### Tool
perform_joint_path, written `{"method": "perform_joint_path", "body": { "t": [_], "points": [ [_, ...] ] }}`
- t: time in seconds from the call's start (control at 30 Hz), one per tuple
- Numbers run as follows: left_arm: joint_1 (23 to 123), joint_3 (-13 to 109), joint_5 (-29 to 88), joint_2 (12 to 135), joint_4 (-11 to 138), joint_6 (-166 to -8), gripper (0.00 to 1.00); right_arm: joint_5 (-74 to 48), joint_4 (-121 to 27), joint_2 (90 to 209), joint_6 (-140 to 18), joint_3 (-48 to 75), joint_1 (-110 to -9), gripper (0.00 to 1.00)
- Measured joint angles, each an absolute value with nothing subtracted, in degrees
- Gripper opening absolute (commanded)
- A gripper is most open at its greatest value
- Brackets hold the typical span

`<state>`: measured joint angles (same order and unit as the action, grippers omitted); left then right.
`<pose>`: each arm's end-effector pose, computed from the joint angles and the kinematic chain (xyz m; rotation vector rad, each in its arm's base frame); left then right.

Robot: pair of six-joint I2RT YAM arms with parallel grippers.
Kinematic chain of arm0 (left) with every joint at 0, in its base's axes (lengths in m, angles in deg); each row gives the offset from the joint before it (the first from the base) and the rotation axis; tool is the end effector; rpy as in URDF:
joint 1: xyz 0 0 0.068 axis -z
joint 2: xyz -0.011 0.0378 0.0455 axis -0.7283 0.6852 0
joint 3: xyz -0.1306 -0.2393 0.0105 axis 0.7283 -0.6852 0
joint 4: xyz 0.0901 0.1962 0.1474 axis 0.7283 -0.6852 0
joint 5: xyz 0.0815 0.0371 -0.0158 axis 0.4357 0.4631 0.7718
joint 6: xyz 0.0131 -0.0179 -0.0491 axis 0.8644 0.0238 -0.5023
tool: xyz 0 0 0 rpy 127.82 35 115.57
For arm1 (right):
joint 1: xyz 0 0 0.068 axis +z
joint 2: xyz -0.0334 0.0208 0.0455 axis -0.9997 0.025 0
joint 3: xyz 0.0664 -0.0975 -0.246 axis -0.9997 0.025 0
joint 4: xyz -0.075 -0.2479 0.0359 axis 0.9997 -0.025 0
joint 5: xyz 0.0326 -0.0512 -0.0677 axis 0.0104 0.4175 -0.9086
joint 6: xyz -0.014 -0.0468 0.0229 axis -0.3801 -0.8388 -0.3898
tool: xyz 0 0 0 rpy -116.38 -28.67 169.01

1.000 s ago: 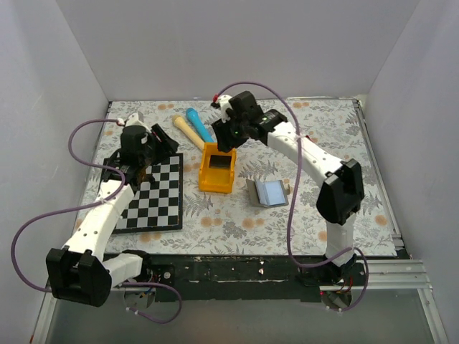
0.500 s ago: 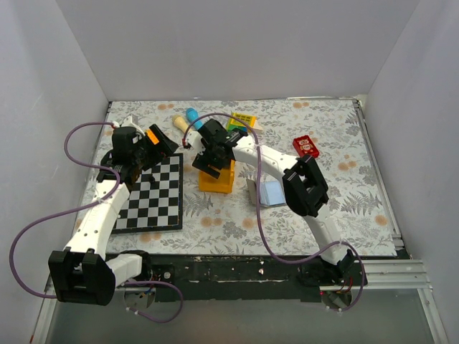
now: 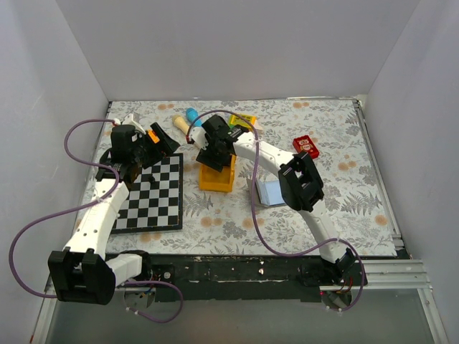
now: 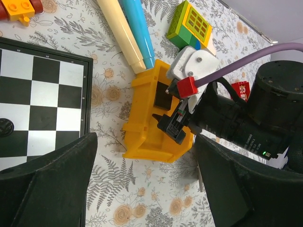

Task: Put the credit cards into the card holder
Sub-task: Pick up the credit card from the storage box.

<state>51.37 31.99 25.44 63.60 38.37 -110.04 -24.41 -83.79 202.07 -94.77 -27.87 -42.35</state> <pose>0.2537 -0.0282 0.3139 -0.4446 2.1486 -0.6271 0.3604 0.3731 0.2071 -1.4677 2.0238 0.0674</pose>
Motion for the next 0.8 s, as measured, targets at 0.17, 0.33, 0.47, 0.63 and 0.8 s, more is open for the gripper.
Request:
{"method": "perform_joint_path", "body": {
  "t": [0.17,0.33,0.47,0.63,0.8],
  "points": [
    [51.4,32.0,25.1,63.9,38.3,-110.0,0.84,-23.4,-83.8,202.2,-95.2,-27.9,-43.1,0.83],
    [51.3,32.0,25.0,64.2,38.3,-109.9,0.84,-22.4,-83.8,203.7,-95.4,-28.1,-43.6,0.78],
    [51.3,32.0,24.9,64.5,38.3,-109.8,0.84,-22.2,-83.8,205.3,-95.5,-28.4,-43.6,0.76],
    [51.3,32.0,24.9,64.7,38.3,-109.6,0.84,-22.4,-83.8,205.4,-95.9,-28.6,-43.6,0.74],
    [51.3,32.0,24.8,64.7,38.3,-109.5,0.84,-22.7,-83.8,205.6,-96.5,-28.7,-43.6,0.65]
  ]
}}
